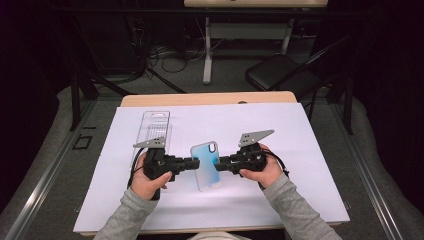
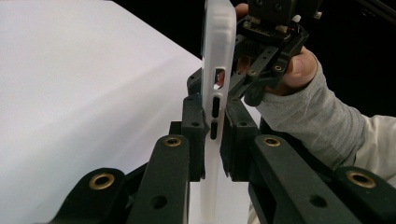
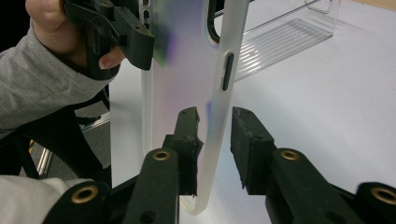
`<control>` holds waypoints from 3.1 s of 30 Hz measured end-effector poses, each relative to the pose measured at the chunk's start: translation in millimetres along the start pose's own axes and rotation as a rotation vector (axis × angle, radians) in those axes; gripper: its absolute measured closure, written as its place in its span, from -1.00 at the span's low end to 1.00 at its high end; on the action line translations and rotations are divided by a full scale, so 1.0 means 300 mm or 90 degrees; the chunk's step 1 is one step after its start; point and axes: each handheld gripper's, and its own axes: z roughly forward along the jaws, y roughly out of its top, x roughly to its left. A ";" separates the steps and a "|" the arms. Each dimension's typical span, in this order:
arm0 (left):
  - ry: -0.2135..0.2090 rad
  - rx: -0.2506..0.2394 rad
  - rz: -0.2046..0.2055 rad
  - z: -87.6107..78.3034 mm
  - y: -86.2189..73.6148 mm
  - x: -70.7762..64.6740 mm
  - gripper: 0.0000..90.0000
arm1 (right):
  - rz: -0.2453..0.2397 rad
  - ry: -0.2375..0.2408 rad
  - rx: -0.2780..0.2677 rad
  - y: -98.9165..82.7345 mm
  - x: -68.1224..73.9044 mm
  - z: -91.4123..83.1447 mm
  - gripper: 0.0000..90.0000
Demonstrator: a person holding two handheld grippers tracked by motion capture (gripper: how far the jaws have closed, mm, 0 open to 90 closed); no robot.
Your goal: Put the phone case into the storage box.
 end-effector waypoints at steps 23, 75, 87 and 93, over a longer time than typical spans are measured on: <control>0.001 0.003 0.001 0.006 -0.002 -0.003 0.81 | 0.033 0.018 -0.005 -0.004 -0.006 -0.001 0.80; 0.005 -0.007 0.006 0.002 0.000 -0.005 0.80 | 0.037 0.036 -0.018 -0.006 -0.013 -0.005 0.84; 0.028 -0.043 -0.004 -0.012 0.004 0.003 0.45 | 0.035 0.017 -0.013 -0.007 -0.013 -0.003 0.84; 0.043 -0.049 -0.005 -0.012 0.005 0.004 0.33 | 0.037 0.001 -0.015 -0.009 -0.017 -0.003 0.84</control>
